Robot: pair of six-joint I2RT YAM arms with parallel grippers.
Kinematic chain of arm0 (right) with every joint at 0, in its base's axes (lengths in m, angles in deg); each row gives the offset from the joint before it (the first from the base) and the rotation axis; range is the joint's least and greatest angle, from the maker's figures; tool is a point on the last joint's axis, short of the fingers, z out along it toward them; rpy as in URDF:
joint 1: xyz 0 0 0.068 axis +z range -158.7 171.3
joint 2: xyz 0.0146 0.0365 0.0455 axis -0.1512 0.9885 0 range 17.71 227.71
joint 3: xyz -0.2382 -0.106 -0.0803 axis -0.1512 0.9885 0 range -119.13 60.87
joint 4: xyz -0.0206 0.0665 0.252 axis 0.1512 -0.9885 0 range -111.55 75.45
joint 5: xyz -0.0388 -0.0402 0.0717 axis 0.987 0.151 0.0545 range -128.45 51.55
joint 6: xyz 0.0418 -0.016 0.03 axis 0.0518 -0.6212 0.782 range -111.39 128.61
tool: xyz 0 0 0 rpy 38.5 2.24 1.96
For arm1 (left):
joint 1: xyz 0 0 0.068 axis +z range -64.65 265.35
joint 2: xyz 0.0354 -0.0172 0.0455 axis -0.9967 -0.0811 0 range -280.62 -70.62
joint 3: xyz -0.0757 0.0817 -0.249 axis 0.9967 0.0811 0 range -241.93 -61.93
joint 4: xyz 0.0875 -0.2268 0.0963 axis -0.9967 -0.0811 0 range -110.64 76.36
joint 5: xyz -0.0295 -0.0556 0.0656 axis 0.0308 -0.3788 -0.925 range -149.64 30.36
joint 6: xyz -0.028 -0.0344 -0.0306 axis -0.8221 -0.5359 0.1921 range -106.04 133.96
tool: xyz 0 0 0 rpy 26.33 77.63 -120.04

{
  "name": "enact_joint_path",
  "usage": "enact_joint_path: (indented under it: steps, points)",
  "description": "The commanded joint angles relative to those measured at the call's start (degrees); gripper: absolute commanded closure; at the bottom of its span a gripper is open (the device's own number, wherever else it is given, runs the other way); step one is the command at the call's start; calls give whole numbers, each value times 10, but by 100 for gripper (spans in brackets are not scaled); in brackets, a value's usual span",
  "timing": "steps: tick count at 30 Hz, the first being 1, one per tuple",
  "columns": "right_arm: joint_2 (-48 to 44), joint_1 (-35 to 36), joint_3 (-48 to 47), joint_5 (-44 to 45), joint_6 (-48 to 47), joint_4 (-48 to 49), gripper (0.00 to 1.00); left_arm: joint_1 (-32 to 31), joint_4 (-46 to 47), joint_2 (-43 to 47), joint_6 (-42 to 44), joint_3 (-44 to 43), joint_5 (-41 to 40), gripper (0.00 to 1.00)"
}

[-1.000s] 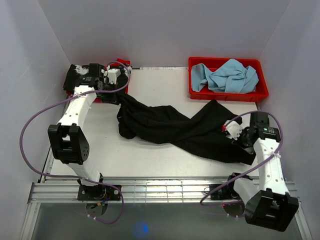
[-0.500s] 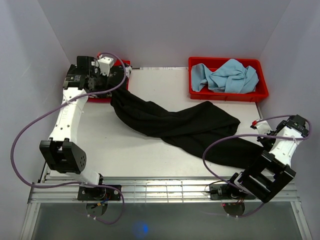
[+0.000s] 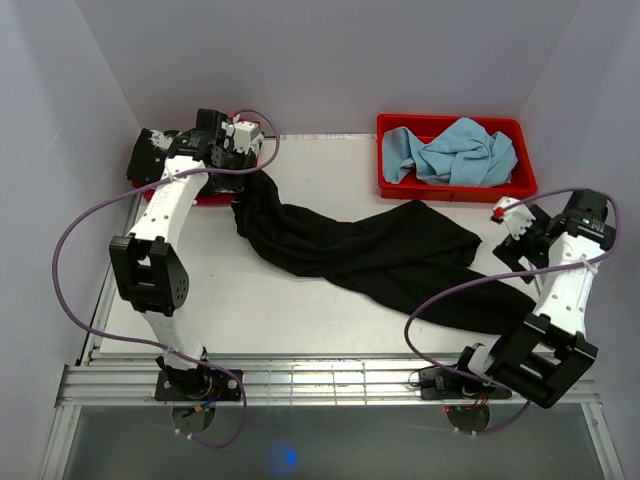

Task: Fold and stack the trousers
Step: Flatten the trousers out

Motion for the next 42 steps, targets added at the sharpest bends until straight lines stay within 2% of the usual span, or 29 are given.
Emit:
enact_joint_path:
  steps: [1,2,4,5,6,8,9,11,15,18,23,25,29,36,38,41,42]
  points:
    - [-31,97,-29,-77,-90,-63,3,4,-1,91,-14,22,9,100]
    - [-33,158,-24,-84,-64,-40,3,4,-6,97,-15,30,9,100]
    - [-31,227,-17,-92,26,-3,4,4,-12,109,-22,35,7,100]
    - [-27,297,-12,-87,61,21,5,4,-19,111,-25,38,5,100]
    - [-20,326,-11,-78,126,72,5,4,-21,113,-28,42,3,100]
    - [11,424,-20,-77,177,112,6,4,-26,129,-40,51,3,100]
    - [22,448,-37,-84,229,153,7,4,-26,136,-42,64,10,100]
    - [60,510,-62,-99,275,181,7,4,-29,162,-49,79,22,100]
    - [119,584,-142,-161,374,232,6,4,-30,231,-57,157,44,100]
    - [147,635,-172,-191,466,310,2,4,-34,284,-68,196,64,100]
    - [206,700,-236,-222,624,437,2,1,-9,322,-96,246,154,100]
    - [231,719,-252,-230,646,453,2,0,-2,316,-131,248,175,100]
    - [260,767,-271,-229,661,487,2,0,13,297,-145,238,236,100]
    - [299,792,-292,-225,624,493,2,0,16,273,-144,212,273,100]
    - [309,798,-295,-223,601,489,4,0,22,274,-140,211,305,100]
    - [325,801,-300,-213,585,487,17,-1,28,283,-126,215,338,100]
    - [329,801,-303,-208,583,484,29,0,28,285,-114,216,340,100]
